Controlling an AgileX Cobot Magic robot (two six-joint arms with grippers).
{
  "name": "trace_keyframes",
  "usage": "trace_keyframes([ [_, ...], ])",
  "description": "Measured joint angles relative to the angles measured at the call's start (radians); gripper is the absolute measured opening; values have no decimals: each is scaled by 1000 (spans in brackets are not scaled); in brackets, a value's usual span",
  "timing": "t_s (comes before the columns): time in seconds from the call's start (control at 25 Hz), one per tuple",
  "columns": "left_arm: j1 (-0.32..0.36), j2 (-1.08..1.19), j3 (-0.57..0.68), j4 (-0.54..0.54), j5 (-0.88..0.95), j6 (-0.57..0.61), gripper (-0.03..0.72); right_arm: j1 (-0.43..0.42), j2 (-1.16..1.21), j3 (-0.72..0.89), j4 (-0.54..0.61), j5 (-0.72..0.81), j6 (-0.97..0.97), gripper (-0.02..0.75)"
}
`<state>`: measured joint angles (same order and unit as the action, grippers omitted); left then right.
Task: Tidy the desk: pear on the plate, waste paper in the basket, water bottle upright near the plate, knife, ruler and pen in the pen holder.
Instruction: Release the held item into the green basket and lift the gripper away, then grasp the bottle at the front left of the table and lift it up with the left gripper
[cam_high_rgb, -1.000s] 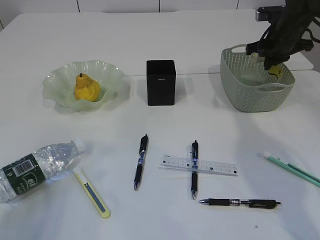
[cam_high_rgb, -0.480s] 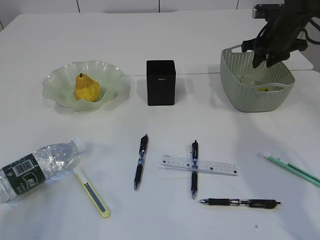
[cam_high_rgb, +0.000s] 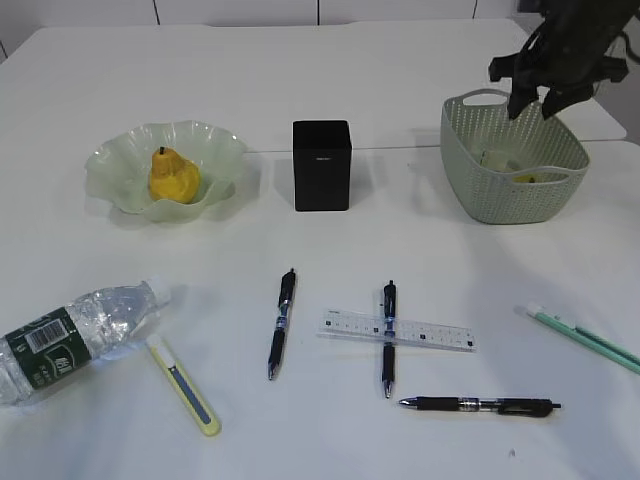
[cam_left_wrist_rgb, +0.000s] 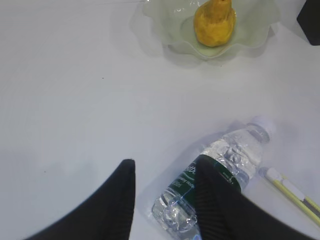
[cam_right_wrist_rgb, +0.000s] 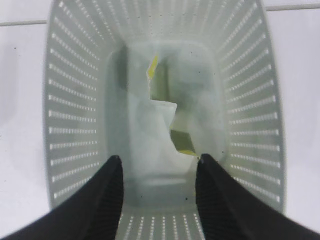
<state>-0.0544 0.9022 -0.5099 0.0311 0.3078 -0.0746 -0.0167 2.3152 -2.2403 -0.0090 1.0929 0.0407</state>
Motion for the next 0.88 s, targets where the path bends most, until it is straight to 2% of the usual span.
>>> trace_keyframes([
  [0.28,0,-9,0,0,0,0,275,0,-128,-7,9,138,-4,386],
  [0.64,0,-58,0,0,19,0,275,0,-300,-4,9,159,-2,386],
  [0.76,0,-58,0,0,30,0,275,0,-367,42,14,159,-2,386],
  [0.88,0,-58,0,0,41,0,275,0,-439,154,16,159,-2,386],
])
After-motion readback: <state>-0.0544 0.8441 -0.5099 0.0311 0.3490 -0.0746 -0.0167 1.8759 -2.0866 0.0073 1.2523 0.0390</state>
